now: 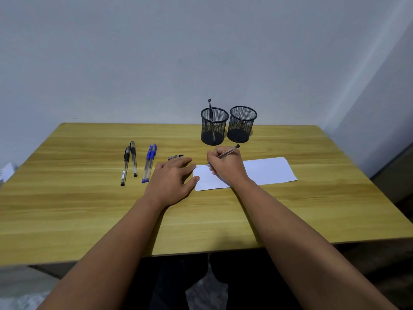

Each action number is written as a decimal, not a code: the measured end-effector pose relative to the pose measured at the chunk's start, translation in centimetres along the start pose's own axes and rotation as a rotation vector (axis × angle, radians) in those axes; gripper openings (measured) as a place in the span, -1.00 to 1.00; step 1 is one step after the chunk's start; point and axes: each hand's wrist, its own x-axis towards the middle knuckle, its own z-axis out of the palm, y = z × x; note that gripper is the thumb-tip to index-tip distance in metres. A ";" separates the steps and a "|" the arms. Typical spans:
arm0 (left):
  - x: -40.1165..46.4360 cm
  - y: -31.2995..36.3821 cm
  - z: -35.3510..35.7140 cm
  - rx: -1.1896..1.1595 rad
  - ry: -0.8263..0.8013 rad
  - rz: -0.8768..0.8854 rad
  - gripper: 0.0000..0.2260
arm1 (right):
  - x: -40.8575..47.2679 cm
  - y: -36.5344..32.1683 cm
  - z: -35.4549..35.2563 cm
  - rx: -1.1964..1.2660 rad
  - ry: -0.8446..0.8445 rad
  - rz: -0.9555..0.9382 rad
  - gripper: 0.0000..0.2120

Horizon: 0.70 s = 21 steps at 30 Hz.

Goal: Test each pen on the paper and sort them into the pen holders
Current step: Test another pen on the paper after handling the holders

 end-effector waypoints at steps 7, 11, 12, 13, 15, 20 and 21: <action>0.0 0.1 -0.1 -0.003 0.009 0.000 -0.48 | 0.1 0.2 0.0 -0.007 0.014 -0.007 -0.59; 0.0 0.1 -0.1 -0.008 0.009 -0.003 -0.47 | 0.1 0.2 -0.1 -0.003 0.031 -0.004 -0.59; 0.0 0.1 0.0 -0.008 0.008 -0.005 -0.47 | 0.2 0.2 -0.1 -0.006 0.030 -0.006 -0.59; 0.0 0.1 0.0 -0.008 0.009 -0.005 -0.47 | 0.2 0.2 -0.1 -0.010 0.030 -0.008 -0.60; 0.0 0.1 0.0 -0.010 0.011 -0.003 -0.48 | 0.2 0.2 -0.1 -0.007 0.034 -0.003 -0.62; 0.0 0.1 -0.1 -0.013 0.005 -0.005 -0.48 | 0.2 0.4 -0.1 -0.017 0.035 -0.029 -0.61; 0.0 0.2 -0.1 -0.014 0.007 -0.005 -0.48 | 0.3 0.5 -0.1 -0.025 0.046 -0.040 -0.60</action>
